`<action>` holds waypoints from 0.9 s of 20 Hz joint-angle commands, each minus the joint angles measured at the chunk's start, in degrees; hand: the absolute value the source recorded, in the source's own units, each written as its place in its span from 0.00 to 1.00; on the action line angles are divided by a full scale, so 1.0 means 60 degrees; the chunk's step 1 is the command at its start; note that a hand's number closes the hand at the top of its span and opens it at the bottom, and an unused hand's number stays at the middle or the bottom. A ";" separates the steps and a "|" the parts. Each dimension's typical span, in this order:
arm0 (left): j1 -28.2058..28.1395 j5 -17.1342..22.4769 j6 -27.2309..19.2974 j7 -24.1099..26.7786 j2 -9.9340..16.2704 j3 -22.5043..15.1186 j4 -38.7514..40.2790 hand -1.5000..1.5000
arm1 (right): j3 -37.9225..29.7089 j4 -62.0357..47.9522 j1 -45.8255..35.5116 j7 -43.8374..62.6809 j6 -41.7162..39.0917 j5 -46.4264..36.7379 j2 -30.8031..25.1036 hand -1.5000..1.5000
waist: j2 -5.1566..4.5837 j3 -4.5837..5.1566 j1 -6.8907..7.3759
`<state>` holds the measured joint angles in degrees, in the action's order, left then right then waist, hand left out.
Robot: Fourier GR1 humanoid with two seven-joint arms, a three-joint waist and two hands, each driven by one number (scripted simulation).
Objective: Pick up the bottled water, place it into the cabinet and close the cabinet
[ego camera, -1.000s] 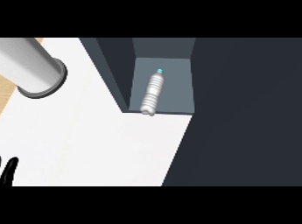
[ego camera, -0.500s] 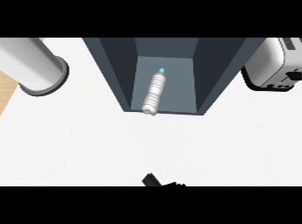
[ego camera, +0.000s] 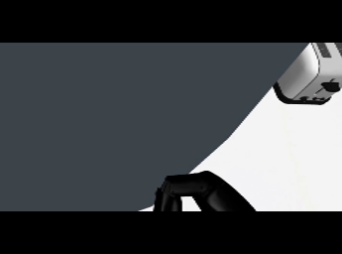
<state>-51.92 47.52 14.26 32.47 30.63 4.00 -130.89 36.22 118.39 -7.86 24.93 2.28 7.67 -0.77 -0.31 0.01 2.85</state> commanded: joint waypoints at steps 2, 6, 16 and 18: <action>-0.0479 0.0736 0.0986 0.0137 -0.0016 0.0914 0.0336 0.00 | -0.1990 -0.1285 -0.2302 0.0366 0.0015 0.1851 0.0123 1.00 | 0.0021 0.0002 -0.0053; -0.0791 0.0486 0.1210 0.0053 -0.0479 0.1049 0.0101 0.00 | -0.2690 -0.2499 -0.2763 -0.0412 -0.0209 0.2705 0.0126 1.00 | 0.0035 -0.0007 -0.0153; -0.0948 0.1306 0.2353 -0.0337 -0.0940 0.2090 0.0409 0.00 | -0.4562 -0.5865 -0.5120 -0.0944 -0.1772 0.3418 -0.0318 1.00 | 0.0040 -0.0003 -0.0227; -0.1253 0.2145 0.2155 -0.0780 -0.0359 0.2874 0.0077 0.00 | -0.4972 -0.6813 -0.5863 -0.1134 -0.2165 0.3526 -0.0495 1.00 | 0.0002 -0.0008 -0.0147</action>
<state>-58.12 57.97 26.84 29.81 28.01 18.09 -129.06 11.94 87.38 -36.20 19.82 -8.61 28.56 -2.01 0.46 0.06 1.81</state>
